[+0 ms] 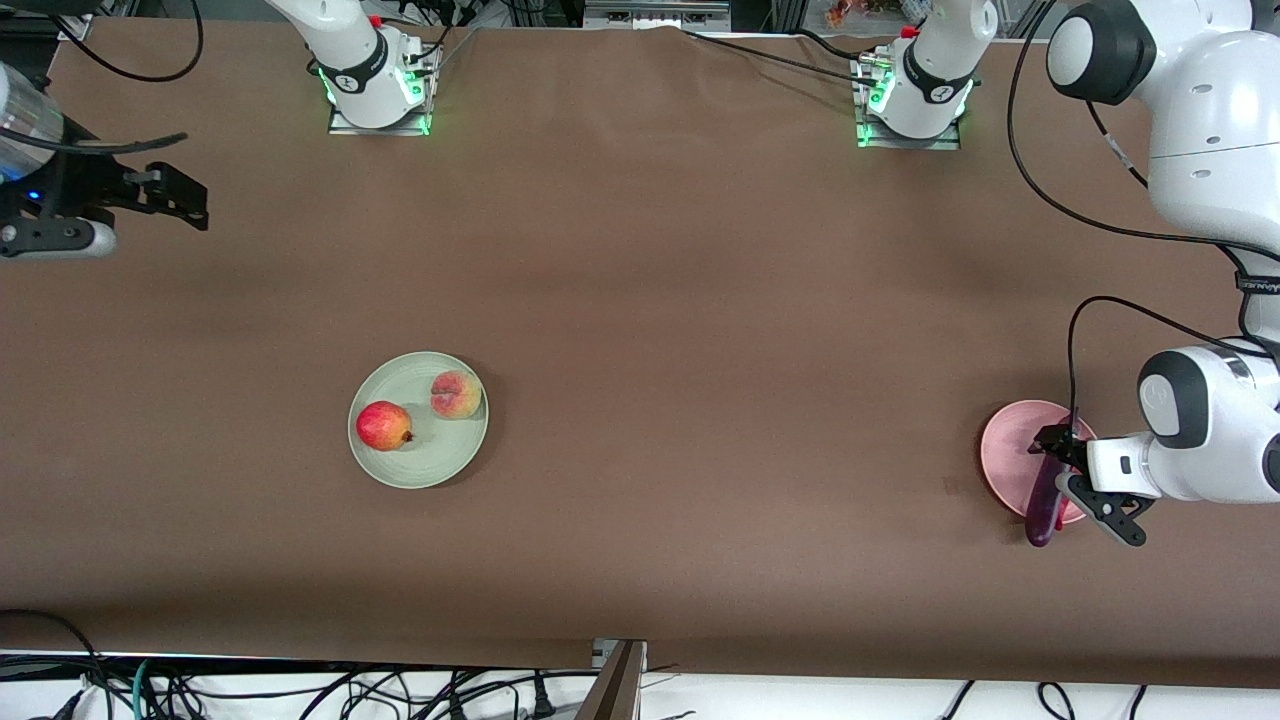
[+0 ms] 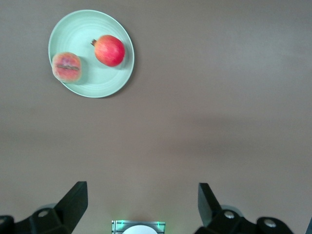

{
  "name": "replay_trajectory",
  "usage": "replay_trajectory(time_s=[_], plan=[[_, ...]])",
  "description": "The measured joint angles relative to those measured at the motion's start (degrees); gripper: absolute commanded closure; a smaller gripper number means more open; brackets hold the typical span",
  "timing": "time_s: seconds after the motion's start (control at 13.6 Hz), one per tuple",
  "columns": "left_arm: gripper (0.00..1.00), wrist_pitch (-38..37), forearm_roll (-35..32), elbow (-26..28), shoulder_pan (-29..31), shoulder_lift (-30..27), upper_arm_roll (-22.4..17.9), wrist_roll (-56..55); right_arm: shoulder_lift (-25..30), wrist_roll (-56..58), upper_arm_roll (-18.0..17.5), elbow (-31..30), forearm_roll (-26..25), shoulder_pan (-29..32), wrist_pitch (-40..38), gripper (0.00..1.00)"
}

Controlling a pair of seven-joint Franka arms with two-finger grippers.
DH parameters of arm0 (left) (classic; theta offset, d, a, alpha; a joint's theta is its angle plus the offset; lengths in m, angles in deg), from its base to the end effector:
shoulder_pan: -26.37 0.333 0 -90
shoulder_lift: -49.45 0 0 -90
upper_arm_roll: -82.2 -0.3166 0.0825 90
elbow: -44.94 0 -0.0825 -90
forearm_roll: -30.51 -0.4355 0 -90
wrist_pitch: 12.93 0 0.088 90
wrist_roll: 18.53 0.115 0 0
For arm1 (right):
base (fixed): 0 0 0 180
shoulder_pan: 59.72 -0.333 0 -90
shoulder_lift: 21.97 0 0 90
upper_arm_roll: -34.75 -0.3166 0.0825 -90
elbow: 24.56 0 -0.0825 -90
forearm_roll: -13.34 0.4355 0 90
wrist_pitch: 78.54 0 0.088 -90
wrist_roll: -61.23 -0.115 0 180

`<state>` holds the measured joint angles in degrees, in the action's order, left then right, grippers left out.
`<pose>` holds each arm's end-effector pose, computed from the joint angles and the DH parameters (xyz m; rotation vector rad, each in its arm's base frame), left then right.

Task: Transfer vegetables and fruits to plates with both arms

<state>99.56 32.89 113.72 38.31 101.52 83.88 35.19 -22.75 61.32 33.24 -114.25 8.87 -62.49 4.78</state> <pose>0.7740 0.1426 0.1838 2.8112 -1.0746 -0.1374 0.5950 0.0347 0.6027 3.0519 0.1100 -0.1863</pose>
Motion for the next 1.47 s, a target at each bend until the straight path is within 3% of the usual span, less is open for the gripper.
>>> replay_trajectory(time_s=[0.44,0.66,1.1,1.47], plan=[[0.0,-6.12,0.07,-1.08,-1.84,-6.08,1.52,-7.93,-0.32,-0.5,-0.93,-1.39,0.4,0.16,0.29,0.0],[0.0,-11.9,0.07,-1.24,-6.25,-13.67,1.48,-18.22,-0.52,-0.5,-0.71,-1.5,1.22,0.34,0.29,0.0],[0.0,-29.56,0.07,-0.78,-8.59,-28.27,2.55,-37.03,-0.76,2.02,-0.69,-1.51,1.28,0.37,0.32,0.0],[0.0,-30.66,0.06,4.84,-10.05,-35.64,3.97,-46.75,-0.76,2.49,-0.69,-1.46,1.28,0.38,0.38,0.0]])
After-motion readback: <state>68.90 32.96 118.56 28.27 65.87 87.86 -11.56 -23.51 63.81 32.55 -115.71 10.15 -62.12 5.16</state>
